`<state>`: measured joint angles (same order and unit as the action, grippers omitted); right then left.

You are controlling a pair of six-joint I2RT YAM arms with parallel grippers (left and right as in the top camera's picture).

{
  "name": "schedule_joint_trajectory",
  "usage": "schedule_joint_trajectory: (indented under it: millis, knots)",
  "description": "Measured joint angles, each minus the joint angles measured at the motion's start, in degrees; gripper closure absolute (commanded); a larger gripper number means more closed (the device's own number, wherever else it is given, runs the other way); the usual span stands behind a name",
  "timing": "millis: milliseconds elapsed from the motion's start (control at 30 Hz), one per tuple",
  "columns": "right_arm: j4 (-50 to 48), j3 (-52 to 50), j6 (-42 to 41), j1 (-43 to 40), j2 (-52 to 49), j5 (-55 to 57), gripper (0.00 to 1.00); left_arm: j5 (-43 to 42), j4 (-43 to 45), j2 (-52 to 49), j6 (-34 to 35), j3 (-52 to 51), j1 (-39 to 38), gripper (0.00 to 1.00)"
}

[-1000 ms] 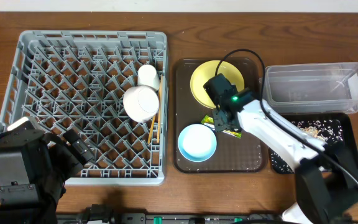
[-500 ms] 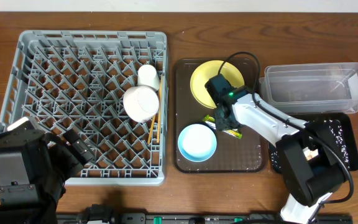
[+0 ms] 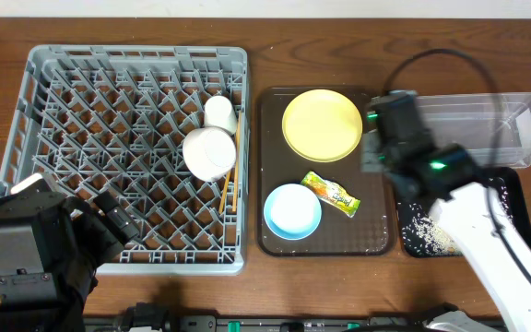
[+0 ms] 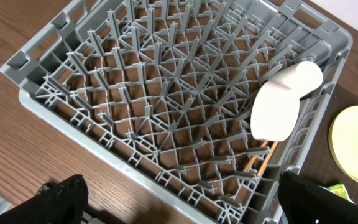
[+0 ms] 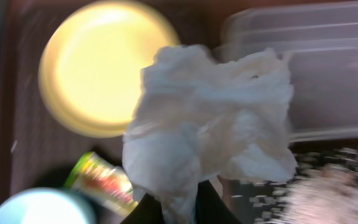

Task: Sort waste into correct bins and load items into the dishwasher rack
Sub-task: 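Grasp the white tissue on the brown tray with the right gripper, then drop the tissue into the clear plastic container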

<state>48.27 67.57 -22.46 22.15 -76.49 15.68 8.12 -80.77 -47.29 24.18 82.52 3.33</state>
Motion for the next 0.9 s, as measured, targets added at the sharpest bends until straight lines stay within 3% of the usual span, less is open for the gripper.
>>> schedule_joint_trajectory:
  millis: [233, 433, 667, 800, 900]
  knots:
    - [-0.13, 0.0, 0.87, -17.51, 1.68, 1.57, 0.9, 0.02, 0.0, 0.0, 0.0, 0.0, 0.0, 0.02]
    - [-4.59, 0.0, 1.25, -31.82, -2.05, -4.24, 0.89, 0.0, 0.0, 0.0, 0.0, 0.0, 0.0, 0.02]
    - [-9.44, 0.0, 2.75, -39.19, -9.86, -10.58, 0.88, 0.0, 0.0, 0.0, 0.0, 0.0, 0.0, 0.02]
    - [-13.53, 0.0, 3.78, -40.94, -14.12, -11.93, 0.69, 0.02, 0.0, 0.0, 0.0, 0.0, 0.0, 0.02]
    - [-15.26, 0.0, 4.74, -41.51, -15.91, -12.31, 0.37, 0.0, 0.0, 0.0, 0.0, 0.0, 0.0, 0.02]
